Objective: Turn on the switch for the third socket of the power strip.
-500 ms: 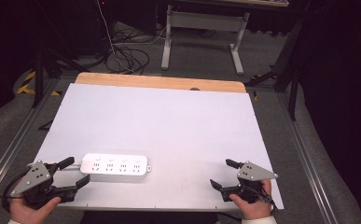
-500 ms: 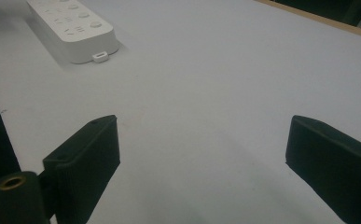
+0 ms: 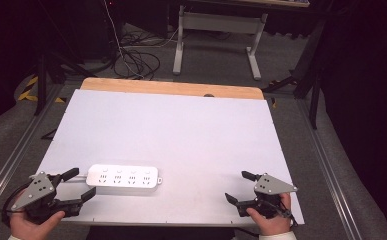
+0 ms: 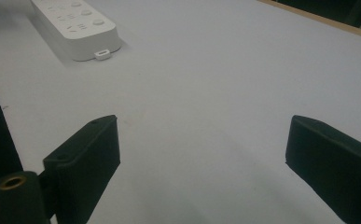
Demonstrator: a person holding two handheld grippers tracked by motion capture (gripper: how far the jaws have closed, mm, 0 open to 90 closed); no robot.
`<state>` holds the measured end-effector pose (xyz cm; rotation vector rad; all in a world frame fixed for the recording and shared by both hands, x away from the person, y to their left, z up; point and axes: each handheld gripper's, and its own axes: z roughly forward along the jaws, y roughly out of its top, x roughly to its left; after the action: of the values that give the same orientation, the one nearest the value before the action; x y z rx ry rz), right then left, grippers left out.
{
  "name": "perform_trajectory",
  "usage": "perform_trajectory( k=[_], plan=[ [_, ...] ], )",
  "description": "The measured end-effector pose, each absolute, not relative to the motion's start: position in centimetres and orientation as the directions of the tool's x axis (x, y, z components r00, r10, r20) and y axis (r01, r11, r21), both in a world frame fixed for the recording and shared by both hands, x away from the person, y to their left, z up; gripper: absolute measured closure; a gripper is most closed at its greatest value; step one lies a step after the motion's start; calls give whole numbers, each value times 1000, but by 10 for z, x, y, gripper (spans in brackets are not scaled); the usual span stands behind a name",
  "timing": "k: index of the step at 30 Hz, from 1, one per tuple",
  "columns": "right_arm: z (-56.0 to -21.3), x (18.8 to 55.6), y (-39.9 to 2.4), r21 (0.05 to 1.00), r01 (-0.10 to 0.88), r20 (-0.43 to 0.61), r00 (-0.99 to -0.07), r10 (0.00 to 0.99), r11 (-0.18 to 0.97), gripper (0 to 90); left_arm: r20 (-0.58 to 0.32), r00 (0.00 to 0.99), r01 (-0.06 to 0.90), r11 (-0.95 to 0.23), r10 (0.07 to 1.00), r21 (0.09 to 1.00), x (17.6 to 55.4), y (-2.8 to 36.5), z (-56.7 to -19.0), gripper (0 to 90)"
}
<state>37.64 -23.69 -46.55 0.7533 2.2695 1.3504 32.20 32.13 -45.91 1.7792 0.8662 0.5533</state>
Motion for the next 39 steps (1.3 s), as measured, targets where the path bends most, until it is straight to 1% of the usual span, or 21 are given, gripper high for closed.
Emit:
perform_trajectory(
  k=[9,12,14,18,39],
  plan=[
    [-466,376,-237,885,252,-56,-778,626,393,107,-27,630,301,-212,776,930,322,321,-457,161],
    [-466,377,-237,883,255,-52,-780,623,394,107,-45,636,318,-208,771,925,321,322,-455,169],
    [-467,377,-237,883,255,-52,-781,623,393,107,-49,637,320,-206,769,925,321,322,-454,186],
    [-467,376,-237,883,256,-51,-780,623,393,107,-50,629,326,-205,775,923,321,321,-453,189],
    [-468,377,-236,879,261,-49,-784,619,400,107,-35,643,317,-225,765,921,325,318,-442,214]
  ],
)
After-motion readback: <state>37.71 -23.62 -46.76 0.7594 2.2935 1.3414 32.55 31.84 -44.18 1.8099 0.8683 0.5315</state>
